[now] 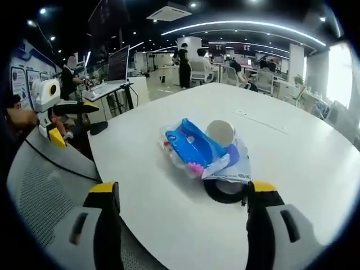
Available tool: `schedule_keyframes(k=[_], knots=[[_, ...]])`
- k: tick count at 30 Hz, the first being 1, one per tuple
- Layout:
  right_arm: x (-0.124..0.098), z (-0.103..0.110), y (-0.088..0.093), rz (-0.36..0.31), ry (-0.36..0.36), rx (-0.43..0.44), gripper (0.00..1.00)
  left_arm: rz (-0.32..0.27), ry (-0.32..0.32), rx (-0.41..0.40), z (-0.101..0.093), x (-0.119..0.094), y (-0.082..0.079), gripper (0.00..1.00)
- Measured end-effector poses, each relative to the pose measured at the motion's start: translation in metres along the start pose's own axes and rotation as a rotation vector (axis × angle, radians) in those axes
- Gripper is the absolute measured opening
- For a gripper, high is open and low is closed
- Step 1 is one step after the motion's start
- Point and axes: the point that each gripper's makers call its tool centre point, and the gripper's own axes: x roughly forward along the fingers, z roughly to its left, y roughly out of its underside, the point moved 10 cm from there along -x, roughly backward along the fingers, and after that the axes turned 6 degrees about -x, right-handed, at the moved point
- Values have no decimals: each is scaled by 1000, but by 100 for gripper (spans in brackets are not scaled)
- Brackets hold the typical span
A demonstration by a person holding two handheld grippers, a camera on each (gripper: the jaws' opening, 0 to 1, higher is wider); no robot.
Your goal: Arrange the tabletop items into an orderly group along one side of the table until the central work area is clear of visible clutter.
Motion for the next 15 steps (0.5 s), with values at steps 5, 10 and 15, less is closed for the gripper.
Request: schedule_keyframes(k=[5,10,15], knots=[[11,-9,-6,7,-15,-22,93,-2,6,0,0,1,0,100],[26,-17,-13,20,-52,-65,91,-1,7,-3,-2,2,-1,100],[40,-24,-20,38,-81,-129,89,4,3,-3,-4,2,-2,100]])
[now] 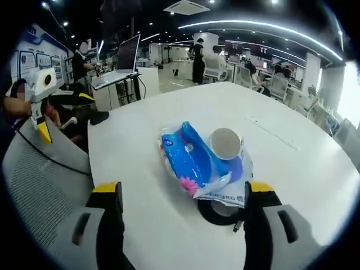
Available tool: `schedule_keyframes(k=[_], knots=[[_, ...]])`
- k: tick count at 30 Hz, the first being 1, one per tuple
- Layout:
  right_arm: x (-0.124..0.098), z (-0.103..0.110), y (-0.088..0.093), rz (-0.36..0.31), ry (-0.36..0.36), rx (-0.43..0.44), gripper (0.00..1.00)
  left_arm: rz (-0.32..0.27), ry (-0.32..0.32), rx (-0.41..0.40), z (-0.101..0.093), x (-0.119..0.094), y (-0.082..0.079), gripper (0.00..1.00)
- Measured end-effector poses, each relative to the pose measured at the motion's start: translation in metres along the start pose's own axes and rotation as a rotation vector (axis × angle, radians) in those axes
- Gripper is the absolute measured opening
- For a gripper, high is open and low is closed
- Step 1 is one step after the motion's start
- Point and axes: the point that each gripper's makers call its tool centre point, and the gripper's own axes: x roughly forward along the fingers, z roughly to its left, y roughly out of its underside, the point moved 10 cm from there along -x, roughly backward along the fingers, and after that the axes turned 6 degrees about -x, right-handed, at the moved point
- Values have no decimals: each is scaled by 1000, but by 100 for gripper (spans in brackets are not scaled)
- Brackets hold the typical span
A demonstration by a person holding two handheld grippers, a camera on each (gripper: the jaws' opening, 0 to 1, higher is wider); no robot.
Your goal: Arrange the tabletop items into an orderly group along one side of the table until the central work area is clear of visible clutter.
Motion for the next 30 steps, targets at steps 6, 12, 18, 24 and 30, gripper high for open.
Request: schedule_keyframes(k=[6,12,18,24,30], knots=[[10,-11,-10,15,-28,-78,87,1,3,-2,-1,0,-1,100],[20,-21,-15,28,-52,-139,80,-3,3,-5,1,0,0,99],[30,-35,-22,33,-62,-107,72,-4,2,-9,0,-1,0,98],[38,-46,-29,52,-56,-142,57,-4,5,-11,-1,-1,0,96],[50,-52,-38,77,-65,-215,40,-2,6,-16,0,-1,1,92]])
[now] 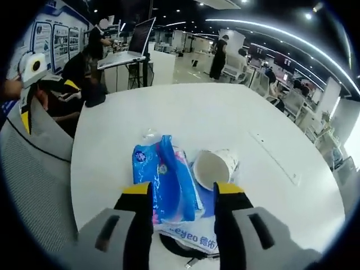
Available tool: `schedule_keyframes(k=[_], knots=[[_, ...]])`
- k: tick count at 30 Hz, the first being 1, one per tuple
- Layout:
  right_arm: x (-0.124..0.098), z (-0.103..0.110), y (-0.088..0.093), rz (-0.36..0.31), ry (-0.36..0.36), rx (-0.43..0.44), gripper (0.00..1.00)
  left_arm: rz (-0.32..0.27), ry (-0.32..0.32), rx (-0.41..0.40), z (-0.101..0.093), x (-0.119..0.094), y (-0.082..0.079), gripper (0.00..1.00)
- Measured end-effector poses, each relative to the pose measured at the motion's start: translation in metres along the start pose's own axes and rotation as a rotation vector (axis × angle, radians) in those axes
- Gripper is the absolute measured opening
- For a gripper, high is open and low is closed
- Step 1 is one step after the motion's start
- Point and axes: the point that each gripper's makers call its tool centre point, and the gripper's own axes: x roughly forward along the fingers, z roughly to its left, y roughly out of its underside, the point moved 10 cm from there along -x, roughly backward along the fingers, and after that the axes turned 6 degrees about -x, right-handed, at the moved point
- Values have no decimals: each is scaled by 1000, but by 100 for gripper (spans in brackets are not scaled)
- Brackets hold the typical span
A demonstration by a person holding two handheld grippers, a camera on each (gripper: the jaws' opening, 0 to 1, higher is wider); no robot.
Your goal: Arrange the tabletop items into an orderly group along one side of the table until the central work area is clear of visible clutter.
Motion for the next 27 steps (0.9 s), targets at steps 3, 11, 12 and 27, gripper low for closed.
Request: schedule_keyframes(k=[3,11,12,27], knots=[[8,-3,-5,18,-15,-36,34,2,3,-1,0,0,0,91],[28,-5,-11,66,-64,-94,27,11,6,-10,1,0,1,87],[29,-6,-12,67,-69,-92,25,12,6,-11,1,0,2,87],[45,-3,-9,108,-190,22,3,20,3,-29,2,0,2,84]])
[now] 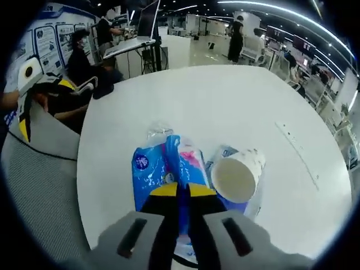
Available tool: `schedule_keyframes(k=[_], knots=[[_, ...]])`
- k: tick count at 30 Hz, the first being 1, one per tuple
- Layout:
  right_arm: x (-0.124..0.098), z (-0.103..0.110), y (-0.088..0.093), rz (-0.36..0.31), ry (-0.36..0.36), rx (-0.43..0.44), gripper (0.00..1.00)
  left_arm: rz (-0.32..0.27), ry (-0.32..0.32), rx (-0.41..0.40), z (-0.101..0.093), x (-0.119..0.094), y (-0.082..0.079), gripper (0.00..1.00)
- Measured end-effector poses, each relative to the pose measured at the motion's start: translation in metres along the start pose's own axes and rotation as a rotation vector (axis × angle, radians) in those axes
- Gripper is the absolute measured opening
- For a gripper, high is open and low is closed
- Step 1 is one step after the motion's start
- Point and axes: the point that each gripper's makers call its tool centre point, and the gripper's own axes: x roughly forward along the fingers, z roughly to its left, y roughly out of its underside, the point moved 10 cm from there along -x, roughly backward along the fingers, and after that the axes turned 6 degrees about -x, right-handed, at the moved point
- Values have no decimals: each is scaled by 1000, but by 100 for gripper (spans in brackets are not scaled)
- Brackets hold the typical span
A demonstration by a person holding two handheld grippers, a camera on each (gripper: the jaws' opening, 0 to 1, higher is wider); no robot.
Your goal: Arrange the tabletop items into an orderly group along one side of the table until the central work area is clear of visible clutter.
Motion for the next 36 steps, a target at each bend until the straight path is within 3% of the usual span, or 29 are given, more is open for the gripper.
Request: schedule_keyframes(k=[11,21,36], knots=[[-12,8,-5,-26,-11,-29,0,10,8,-4,1,1,2,80],[-37,14,-15,-84,1,-74,0,17,18,-7,1,1,3,79],[-71,12,-22,-165,100,-81,0,18,30,-7,1,1,5,79]])
